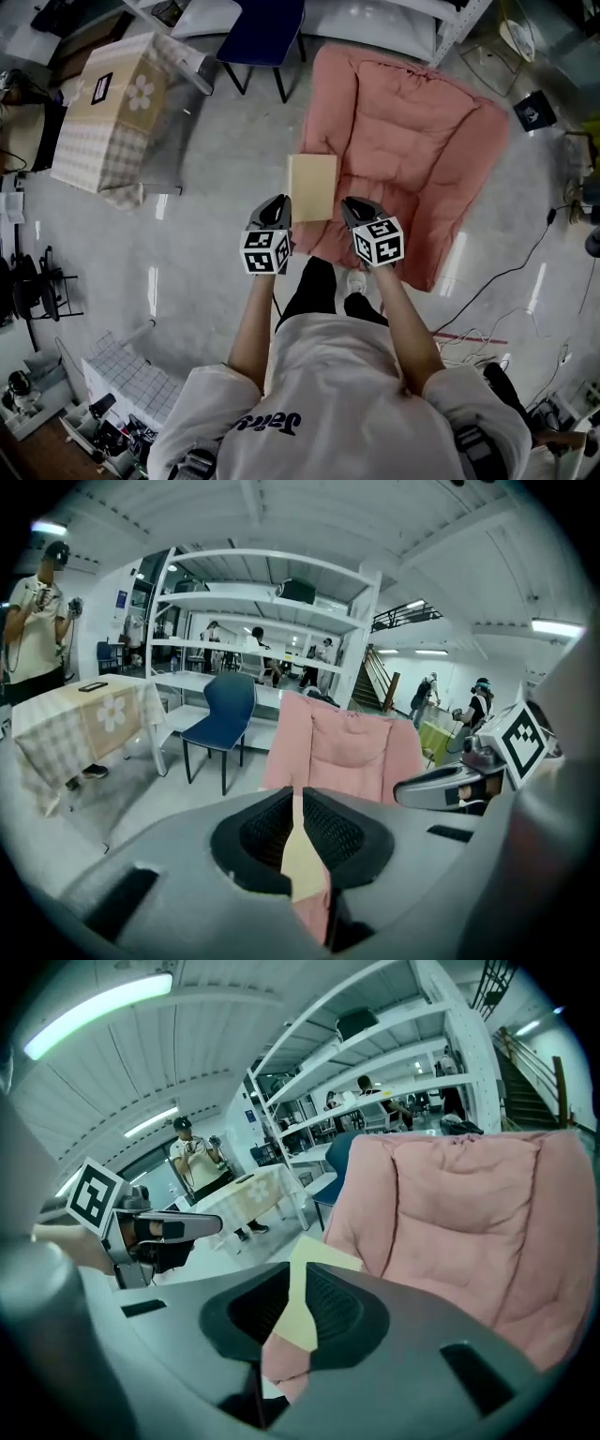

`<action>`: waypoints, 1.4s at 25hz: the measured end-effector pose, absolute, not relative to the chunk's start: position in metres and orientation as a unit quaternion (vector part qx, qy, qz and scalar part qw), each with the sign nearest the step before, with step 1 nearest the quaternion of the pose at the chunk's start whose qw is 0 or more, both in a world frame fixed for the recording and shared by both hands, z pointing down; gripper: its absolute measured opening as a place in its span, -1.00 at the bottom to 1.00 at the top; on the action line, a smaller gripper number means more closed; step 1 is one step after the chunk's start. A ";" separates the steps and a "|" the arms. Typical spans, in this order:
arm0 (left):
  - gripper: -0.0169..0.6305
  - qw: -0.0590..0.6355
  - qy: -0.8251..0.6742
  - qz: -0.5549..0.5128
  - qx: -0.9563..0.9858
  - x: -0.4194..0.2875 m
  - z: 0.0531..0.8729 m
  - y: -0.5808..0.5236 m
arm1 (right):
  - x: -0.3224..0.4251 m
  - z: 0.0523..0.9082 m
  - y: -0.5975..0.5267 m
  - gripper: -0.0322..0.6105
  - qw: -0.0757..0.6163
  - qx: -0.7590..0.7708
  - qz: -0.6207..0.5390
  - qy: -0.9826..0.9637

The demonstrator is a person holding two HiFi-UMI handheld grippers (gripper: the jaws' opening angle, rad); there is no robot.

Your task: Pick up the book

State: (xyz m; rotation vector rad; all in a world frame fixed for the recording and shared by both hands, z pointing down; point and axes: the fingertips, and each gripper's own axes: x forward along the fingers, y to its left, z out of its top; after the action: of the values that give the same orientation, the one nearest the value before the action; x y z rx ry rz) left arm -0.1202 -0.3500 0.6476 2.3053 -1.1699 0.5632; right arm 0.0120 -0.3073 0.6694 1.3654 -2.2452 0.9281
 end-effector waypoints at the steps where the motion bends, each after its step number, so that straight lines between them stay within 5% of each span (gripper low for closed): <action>1: -0.89 0.253 -0.420 0.213 0.845 -0.120 0.659 -0.356 | 0.009 0.681 -0.312 -0.67 0.184 0.475 0.335 -0.793; 3: -0.89 0.269 -0.403 0.225 0.846 -0.121 0.684 -0.368 | 0.004 0.706 -0.321 -0.29 0.201 0.465 0.349 -0.789; 6: -0.87 0.292 -0.378 0.244 0.844 -0.121 0.723 -0.384 | 0.003 0.743 -0.335 -0.26 0.202 0.464 0.381 -0.774; 9: -0.34 0.324 -0.347 0.266 0.839 -0.118 0.763 -0.393 | 0.006 0.780 -0.344 -0.14 0.188 0.464 0.423 -0.755; 15: 0.18 0.401 -0.275 0.266 0.832 -0.110 0.825 -0.401 | 0.007 0.838 -0.360 -0.01 0.062 0.457 0.500 -0.733; 29: 0.18 0.509 -0.204 0.231 0.804 -0.088 0.891 -0.398 | -0.005 0.921 -0.369 -0.01 -0.081 0.368 0.603 -0.703; 31: -0.10 0.509 -0.201 0.229 0.805 -0.084 0.889 -0.398 | -0.005 0.922 -0.367 -0.03 -0.091 0.365 0.610 -0.697; 35: -0.16 0.515 -0.194 0.211 0.808 -0.082 0.877 -0.399 | -0.003 0.906 -0.370 -0.06 -0.090 0.373 0.599 -0.703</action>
State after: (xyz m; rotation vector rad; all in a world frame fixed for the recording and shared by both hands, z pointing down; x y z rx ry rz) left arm -0.0820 -0.3987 0.8768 1.9404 -0.4673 0.5080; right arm -0.0026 -0.3699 0.9059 1.2442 -2.3432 1.9978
